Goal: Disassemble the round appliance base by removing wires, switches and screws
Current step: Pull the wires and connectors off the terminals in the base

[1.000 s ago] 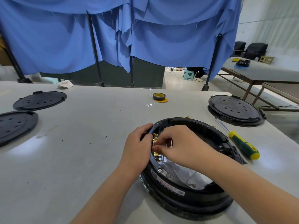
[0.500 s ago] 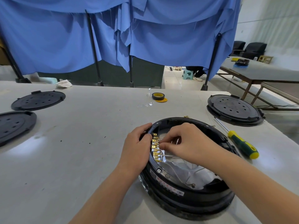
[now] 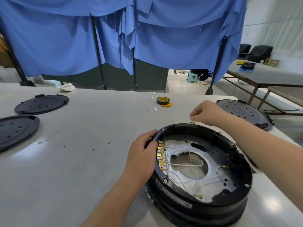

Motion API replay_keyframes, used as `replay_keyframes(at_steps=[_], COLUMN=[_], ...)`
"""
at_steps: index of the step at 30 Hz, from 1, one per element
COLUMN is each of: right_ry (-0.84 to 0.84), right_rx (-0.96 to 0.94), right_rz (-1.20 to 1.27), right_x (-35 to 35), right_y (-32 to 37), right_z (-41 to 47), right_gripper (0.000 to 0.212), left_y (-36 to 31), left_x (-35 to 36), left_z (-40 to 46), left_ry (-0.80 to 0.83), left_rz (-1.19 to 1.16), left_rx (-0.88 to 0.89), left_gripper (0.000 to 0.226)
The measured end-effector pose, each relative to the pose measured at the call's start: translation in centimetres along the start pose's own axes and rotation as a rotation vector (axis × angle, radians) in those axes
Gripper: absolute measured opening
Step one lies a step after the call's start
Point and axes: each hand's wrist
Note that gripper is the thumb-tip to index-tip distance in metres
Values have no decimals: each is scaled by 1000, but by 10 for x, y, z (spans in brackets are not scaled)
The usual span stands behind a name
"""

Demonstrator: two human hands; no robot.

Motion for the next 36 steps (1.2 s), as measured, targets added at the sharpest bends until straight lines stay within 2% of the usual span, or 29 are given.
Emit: replay_keyframes(at_steps=[5,12,15,20,26,31,36], right_ry=[40,106,67,-62,-43,-93,81], right_rx=[11,42,46,-27,-183,-282,-349], right_rz=[-86,-84,-64,51,84,90,223], right_x=[11,28,27,20,13,12,21], right_y=[-10,-16,-18,-10,9,31,54], right_z=[27,36,36,31,1,-44,-101], right_gripper=[18,30,33,23,19,16,5], left_y=[2,4,5,2,0,-1,-2], left_x=[1,2,2,1,0,0,0], left_z=[1,2,2,1,0,-1,0], left_ry=[-5,-6,-7,-8,-1,4,8], left_rz=[4,3,4,2,9,-3,19], left_rx=[-7,14,17,2,0,-14,15], left_gripper=[41,38,39,40,41,41,41])
Point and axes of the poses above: each hand's wrist, its own z-axis towards the middle knuckle, its own x-axis out of the palm, y = z × x, and after that the axes turned 8 degrees about z, right-handed
